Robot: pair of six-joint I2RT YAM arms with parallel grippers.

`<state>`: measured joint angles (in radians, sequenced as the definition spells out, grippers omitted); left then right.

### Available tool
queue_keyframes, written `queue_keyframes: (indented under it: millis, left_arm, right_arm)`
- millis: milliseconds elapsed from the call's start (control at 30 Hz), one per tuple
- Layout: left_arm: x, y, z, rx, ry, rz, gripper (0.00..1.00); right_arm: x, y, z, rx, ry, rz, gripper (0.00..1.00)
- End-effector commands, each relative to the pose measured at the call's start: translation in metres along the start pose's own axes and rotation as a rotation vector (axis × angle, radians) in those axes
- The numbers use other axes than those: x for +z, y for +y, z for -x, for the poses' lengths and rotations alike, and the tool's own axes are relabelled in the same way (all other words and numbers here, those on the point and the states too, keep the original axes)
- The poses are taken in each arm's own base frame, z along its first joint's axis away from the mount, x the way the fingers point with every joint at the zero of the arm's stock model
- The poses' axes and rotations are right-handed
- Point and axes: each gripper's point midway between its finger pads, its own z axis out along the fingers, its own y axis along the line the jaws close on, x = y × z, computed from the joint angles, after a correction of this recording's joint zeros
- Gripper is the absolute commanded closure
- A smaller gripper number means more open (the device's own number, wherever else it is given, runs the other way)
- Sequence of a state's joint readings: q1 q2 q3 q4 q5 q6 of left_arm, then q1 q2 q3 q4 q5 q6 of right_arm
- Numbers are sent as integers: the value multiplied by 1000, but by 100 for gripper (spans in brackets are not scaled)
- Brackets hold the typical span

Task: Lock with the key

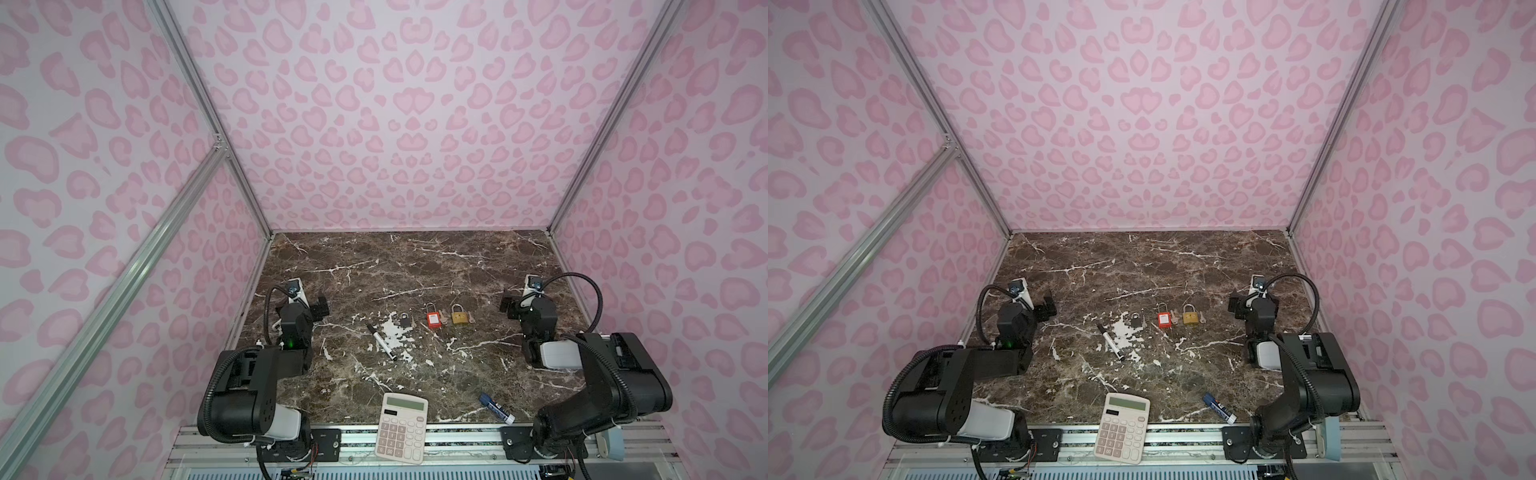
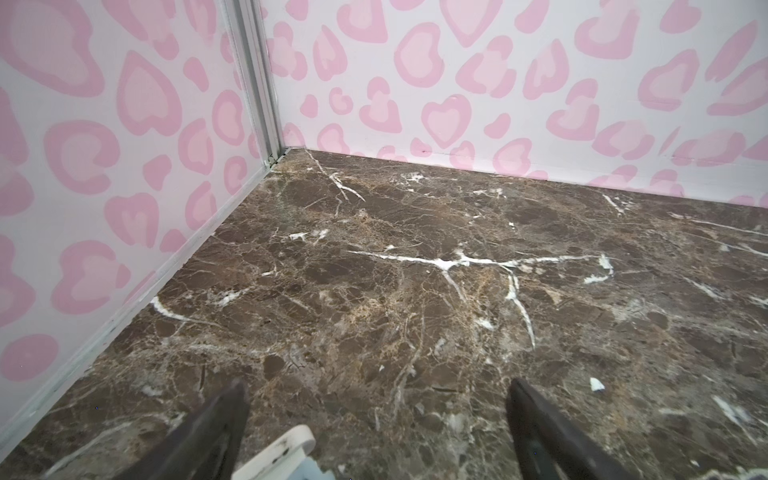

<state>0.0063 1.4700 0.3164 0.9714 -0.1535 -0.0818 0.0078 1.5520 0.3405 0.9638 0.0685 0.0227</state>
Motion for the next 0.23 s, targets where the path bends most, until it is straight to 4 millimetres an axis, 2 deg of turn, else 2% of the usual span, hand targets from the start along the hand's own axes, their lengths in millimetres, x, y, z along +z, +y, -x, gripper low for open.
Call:
queue_keyframes:
  millis: [0,200]
  left_arm:
    - [5,-15,4,40,8,-94,2]
    - [3,-14,5,29,0,-109,2]
  right_arm:
    - [1,2,4,-11,5,9,1]
    - [1,2,6,-10,-3,11,1]
